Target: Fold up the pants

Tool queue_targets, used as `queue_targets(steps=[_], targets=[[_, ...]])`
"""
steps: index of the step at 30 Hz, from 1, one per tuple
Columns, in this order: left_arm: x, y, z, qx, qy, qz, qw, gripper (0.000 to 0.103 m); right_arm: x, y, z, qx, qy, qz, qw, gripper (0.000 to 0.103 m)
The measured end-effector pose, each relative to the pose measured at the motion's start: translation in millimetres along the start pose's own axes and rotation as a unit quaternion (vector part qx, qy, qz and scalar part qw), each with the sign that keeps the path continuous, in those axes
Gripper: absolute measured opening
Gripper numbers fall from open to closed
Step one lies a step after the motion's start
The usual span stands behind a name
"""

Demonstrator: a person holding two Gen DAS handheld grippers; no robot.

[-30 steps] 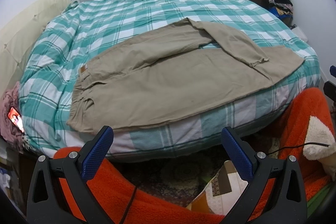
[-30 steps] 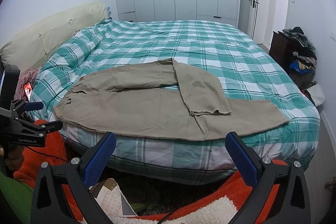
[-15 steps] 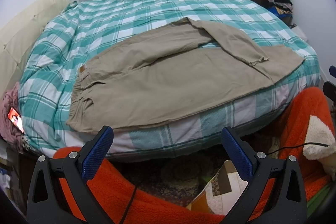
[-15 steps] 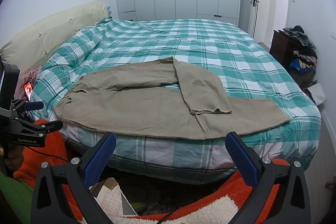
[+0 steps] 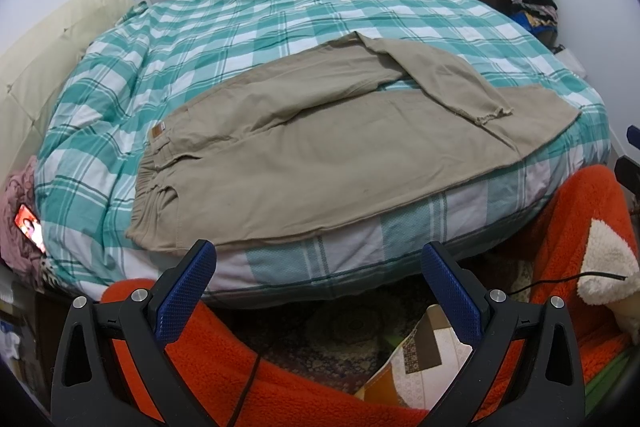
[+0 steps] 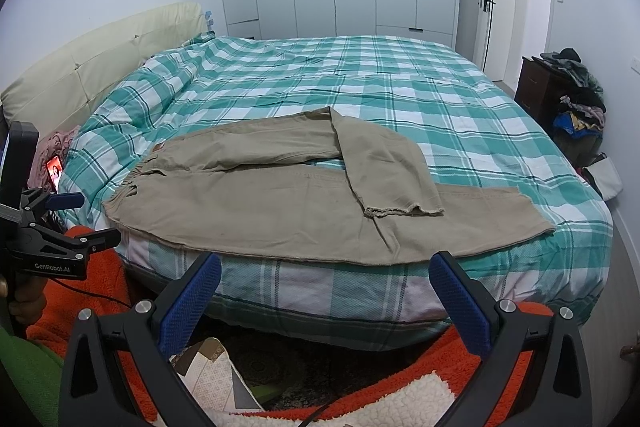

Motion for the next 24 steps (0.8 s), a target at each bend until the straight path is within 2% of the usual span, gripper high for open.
queue_targets(steps=[13,17,19,21,24], targets=[[-5,-3,-3,0.001,0.002,-0.003,1.0000,0.102,-5,-4,-2,-0.003,0.003,0.002,1.000,0.103],[-23,12,-3,0.030,0.039,0.004,0.9988,0.102,-7,-2,-5,-0.001,0.019,0.016,1.000,0.102],[-36,21,-2,0.035,0.033,0.031,0.9984,0.102,-6,8,-8,0.024,0.024,0.044,0.998,0.102],[-45,26,-3,0.034,0.011,0.067,0.9971,0.102,-2,19,-21,0.060,0.000,0.084,0.995,0.103],[-49,23,-6,0.022,-0.026,0.098,0.9946,0.102,10,29,-73,0.053,-0.024,0.134,0.989,0.102]])
Point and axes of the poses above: each gripper's, at about its wrist camera, not at the fingertips, and z roughly against the way its jaws point, x to its right, y to its top, the point moved 1 cm from there along -z, roughly the way its jaws point, and after that the axes turned 5 degrees about -y, right-handed, at the moved point
